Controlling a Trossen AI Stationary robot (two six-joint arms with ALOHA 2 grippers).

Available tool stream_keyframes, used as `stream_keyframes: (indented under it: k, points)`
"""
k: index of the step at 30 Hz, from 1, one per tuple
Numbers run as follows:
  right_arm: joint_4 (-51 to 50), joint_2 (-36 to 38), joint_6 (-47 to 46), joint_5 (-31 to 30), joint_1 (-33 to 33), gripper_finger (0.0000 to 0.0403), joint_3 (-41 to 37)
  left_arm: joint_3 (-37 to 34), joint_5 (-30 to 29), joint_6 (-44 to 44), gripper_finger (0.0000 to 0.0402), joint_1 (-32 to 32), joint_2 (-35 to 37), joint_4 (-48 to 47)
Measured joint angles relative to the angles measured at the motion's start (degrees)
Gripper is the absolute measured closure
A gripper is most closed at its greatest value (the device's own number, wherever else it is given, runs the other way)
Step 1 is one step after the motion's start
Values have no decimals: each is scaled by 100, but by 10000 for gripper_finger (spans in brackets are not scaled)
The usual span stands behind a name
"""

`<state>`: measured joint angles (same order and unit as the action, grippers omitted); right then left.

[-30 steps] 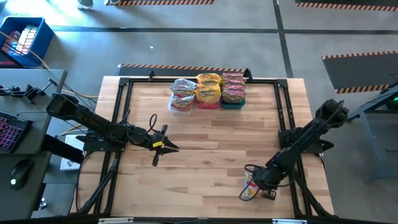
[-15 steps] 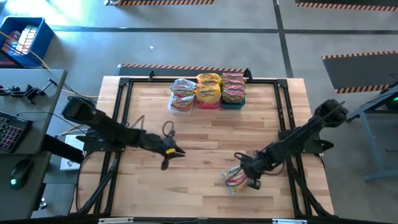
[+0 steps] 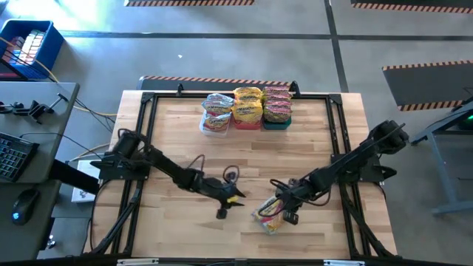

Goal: Sort Maruchan noodles
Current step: Put the blue noodle pack into the transparent bin

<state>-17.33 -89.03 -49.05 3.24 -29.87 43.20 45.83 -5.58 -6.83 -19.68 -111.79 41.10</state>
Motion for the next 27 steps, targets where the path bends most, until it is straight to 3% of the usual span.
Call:
stream_keyframes:
  k: [5, 10, 17, 27]
  points:
    - [359, -115, 113, 9, 0, 403, -6, 528, 3, -48, 223, 0, -252, -591]
    - [443, -125, -2, -152, -4, 403, -15, 707, 367, -59, 204, -7, -271, -981]
    - [295, -172, -206, -475, 0, 403, -62, 708, 452, -235, 202, -132, -266, -989]
    - [317, -151, -255, -691, 54, 403, -43, 865, 455, -1155, 202, -223, -266, -1132]
